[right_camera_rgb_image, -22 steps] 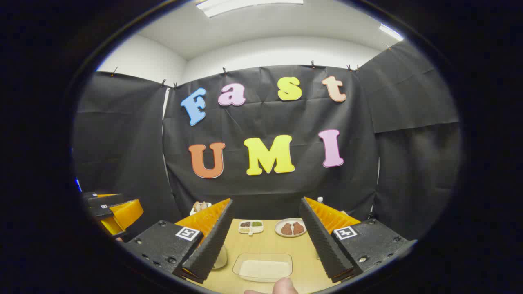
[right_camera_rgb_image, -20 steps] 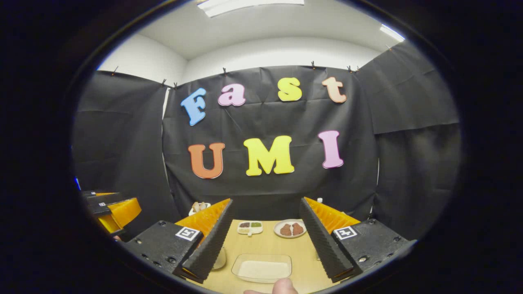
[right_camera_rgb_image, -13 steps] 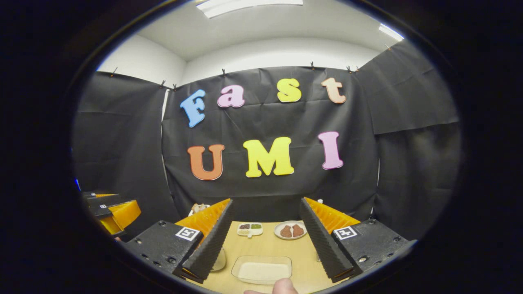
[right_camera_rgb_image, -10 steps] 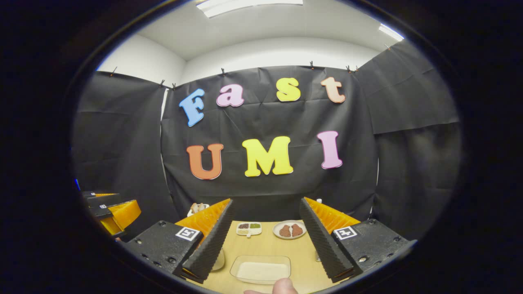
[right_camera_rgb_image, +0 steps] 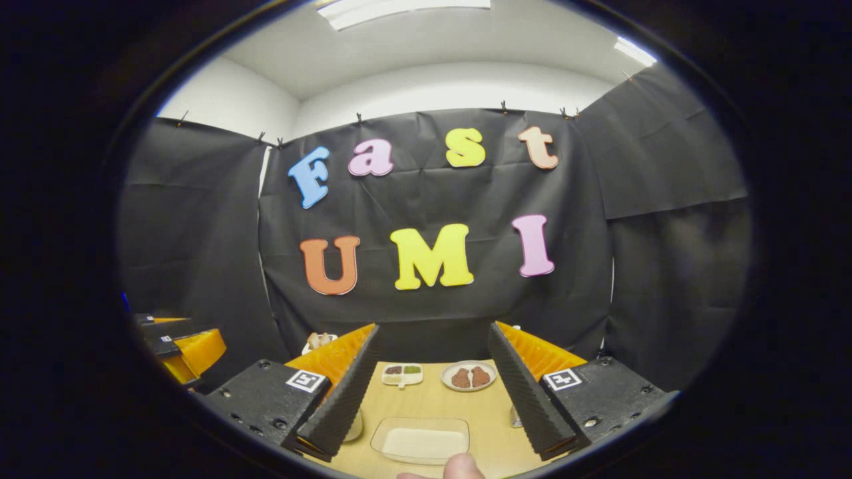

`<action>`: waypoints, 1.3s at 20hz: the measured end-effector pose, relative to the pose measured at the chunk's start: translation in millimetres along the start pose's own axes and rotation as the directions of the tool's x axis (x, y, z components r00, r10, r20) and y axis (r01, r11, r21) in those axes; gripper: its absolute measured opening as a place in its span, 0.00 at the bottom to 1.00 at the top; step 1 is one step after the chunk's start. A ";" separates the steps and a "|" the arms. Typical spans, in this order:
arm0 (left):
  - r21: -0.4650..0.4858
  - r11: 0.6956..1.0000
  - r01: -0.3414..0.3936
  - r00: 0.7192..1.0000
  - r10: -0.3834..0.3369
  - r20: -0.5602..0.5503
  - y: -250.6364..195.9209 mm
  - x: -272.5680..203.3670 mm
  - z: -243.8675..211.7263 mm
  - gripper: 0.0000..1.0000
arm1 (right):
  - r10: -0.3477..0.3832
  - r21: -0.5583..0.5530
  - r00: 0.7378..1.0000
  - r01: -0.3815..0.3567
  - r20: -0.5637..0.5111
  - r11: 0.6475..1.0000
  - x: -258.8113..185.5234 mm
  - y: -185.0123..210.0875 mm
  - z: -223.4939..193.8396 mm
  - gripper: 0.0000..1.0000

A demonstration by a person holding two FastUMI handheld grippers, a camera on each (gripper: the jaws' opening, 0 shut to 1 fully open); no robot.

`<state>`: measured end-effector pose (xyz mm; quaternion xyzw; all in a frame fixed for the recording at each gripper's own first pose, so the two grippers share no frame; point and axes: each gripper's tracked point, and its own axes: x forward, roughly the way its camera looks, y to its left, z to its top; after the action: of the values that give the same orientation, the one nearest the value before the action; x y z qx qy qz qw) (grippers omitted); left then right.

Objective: Close the left gripper, press the button to open the rice cooker; take a wooden spoon from the chopstick holder with the right hand, scoop a spoonful of rice and pour it into the rice cooker, then put the wooden spoon back into the chopstick holder.

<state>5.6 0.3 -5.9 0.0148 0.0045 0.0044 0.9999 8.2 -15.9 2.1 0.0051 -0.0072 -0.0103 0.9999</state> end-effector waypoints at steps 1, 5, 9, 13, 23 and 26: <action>0.000 1.000 0.000 1.000 0.000 -0.004 0.2 0.3 -0.2 0.94 | -0.002 0.003 1.000 0.002 -0.002 1.000 -0.6 -1.4 -0.2 1.00; -0.005 0.999 -0.054 0.998 0.054 -0.019 4.9 -2.1 -1.9 0.94 | -0.005 0.002 1.000 0.005 -0.002 1.000 -0.4 -5.3 -0.5 1.00; -0.014 0.997 -0.070 0.997 0.070 -0.035 4.1 -3.6 -6.5 0.94 | -0.002 0.001 1.000 0.002 -0.011 1.000 2.7 -7.8 -2.2 1.00; -0.001 0.998 -0.069 0.996 0.069 -0.055 0.9 -1.8 -13.2 0.94 | -0.018 0.009 1.000 0.018 -0.009 1.000 9.9 -21.8 -1.1 1.00; -0.065 0.996 -0.066 0.962 0.046 -0.271 -13.9 15.8 -81.1 0.94 | -0.022 0.025 0.995 0.025 -0.102 0.999 32.2 -48.5 -39.0 1.00; -0.091 0.993 -0.080 0.929 0.041 -0.368 -11.8 28.7 -107.1 0.90 | -0.030 0.027 0.993 0.033 -0.111 0.999 44.9 -57.9 -45.0 0.95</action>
<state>33.5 -8.2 -113.6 -0.0385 0.1895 0.0380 0.9804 52.5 -74.2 -42.9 0.0204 0.0482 -0.0257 0.9983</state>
